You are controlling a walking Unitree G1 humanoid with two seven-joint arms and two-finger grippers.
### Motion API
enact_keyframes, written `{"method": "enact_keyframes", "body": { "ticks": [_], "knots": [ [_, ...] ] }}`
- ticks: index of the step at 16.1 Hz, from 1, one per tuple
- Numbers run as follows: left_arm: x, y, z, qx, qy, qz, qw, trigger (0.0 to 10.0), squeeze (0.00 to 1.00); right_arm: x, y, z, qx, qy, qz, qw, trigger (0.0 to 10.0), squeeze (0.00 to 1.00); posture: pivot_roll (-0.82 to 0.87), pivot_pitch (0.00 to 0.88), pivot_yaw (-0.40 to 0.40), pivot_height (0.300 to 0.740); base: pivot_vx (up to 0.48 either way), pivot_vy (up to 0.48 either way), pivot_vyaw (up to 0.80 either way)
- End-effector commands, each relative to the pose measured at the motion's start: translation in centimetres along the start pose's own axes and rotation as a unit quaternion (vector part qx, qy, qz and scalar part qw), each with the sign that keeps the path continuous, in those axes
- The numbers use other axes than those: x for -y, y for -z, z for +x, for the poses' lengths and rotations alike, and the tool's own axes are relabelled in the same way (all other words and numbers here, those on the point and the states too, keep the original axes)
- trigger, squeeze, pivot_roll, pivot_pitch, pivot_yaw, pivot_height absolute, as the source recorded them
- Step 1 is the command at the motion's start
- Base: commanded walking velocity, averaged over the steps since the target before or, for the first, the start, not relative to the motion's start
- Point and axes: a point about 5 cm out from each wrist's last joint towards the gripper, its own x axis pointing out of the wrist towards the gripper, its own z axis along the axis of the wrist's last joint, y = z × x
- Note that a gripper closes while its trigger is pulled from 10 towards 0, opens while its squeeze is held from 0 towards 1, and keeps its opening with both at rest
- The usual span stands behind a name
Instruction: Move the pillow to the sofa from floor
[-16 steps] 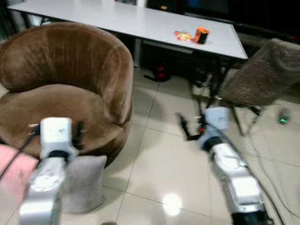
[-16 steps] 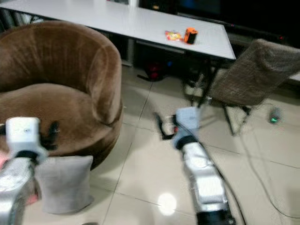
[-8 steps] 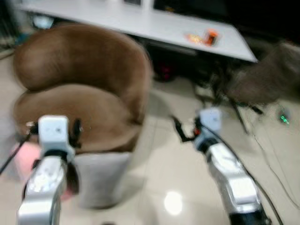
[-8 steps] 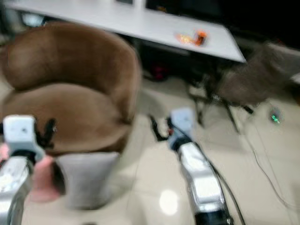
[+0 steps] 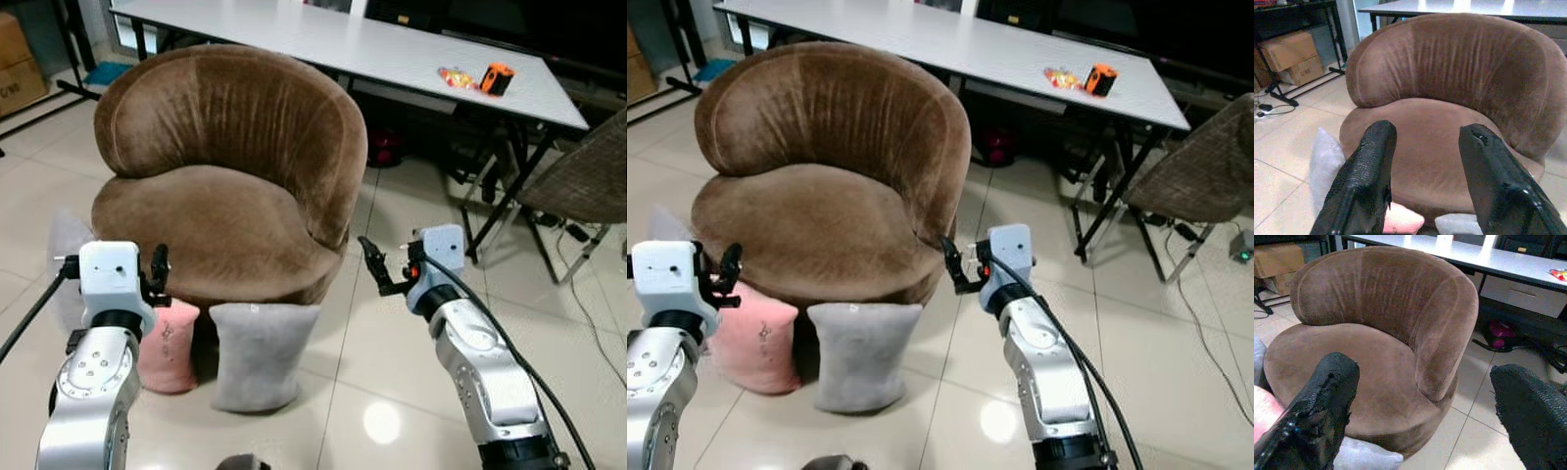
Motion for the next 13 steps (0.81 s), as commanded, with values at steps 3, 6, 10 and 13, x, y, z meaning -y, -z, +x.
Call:
{"method": "enact_keyframes", "body": {
  "ticks": [3, 6, 10, 13],
  "knots": [
    [0.44, -0.17, 0.05, 0.002, 0.01, -0.001, 1.0, 10.0, 0.0, 1.08, 0.24, 0.04, -0.01, 0.034, 0.005, 0.999, 10.0, 0.0, 0.05, 0.0, -0.095, 0.74, 0.303, 0.0, 0.48],
    [0.42, -0.21, 0.16, 0.002, 0.01, 0.002, 1.0, 10.0, 0.0, 1.16, 0.18, 0.27, -0.011, 0.042, -0.007, 0.999, 10.0, 0.0, 0.05, 0.0, -0.092, 0.74, 0.303, 0.0, 0.25],
    [0.34, -0.26, 0.3, 0.003, 0.01, 0.004, 1.0, 10.0, 0.0, 0.93, 0.18, 0.41, -0.01, 0.042, -0.01, 0.999, 10.0, 0.0, 0.05, 0.0, -0.089, 0.74, 0.303, 0.0, 0.0],
    [0.32, -0.3, 0.36, 0.004, 0.011, 0.005, 1.0, 10.0, 0.0, 0.85, 0.05, 0.39, -0.004, 0.029, -0.002, 1.0, 10.0, 0.0, 0.05, 0.0, -0.087, 0.74, 0.304, 0.0, 0.33]
  ]
}}
